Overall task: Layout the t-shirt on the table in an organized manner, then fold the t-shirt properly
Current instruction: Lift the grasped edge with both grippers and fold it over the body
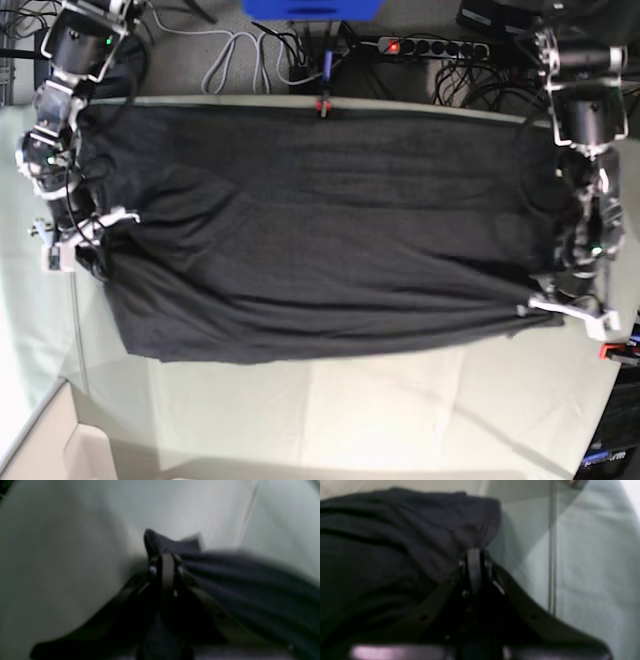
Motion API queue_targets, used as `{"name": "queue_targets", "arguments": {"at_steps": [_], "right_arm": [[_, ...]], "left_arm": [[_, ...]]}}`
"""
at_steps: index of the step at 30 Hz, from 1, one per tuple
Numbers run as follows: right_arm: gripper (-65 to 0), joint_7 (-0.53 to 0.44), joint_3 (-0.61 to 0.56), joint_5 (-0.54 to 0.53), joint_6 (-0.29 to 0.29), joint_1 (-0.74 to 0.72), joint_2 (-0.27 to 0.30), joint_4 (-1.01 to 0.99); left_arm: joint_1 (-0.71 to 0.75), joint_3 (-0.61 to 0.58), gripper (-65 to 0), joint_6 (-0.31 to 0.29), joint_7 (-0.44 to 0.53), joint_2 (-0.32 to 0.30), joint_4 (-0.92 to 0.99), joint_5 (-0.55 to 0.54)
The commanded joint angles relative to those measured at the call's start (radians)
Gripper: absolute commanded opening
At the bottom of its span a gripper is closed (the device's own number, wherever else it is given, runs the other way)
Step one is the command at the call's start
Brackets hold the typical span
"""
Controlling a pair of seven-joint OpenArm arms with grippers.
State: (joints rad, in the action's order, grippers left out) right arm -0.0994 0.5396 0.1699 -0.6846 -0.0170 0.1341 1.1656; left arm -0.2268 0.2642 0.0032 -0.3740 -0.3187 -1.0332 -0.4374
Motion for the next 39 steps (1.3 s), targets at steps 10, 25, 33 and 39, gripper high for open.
{"name": "queue_targets", "arguments": {"at_steps": [10, 25, 33, 39], "right_arm": [[-65.0, -0.035, 0.001, -0.168, -0.014, 0.081, 0.039, 0.034], [-65.0, -0.036, 0.001, -0.303, -0.014, 0.185, 0.089, 0.034], [-65.0, -0.032, -0.005, -0.298, -0.014, 0.193, 0.088, 0.027], [-51.0, -0.029, -0.005, -0.298, -0.014, 0.193, 0.092, 0.029]], "left_arm": [[0.077, 0.047, -65.0, -0.001, -0.021, -0.020, -0.069, 0.002], [0.119, 0.048, -65.0, -0.001, -0.021, -0.041, -0.069, -0.004], [0.151, 0.042, -64.8, -0.001, -0.023, -0.040, -0.069, -0.001], [0.143, 0.048, -45.9, -0.001, -0.144, -0.040, -0.071, 0.002]]}}
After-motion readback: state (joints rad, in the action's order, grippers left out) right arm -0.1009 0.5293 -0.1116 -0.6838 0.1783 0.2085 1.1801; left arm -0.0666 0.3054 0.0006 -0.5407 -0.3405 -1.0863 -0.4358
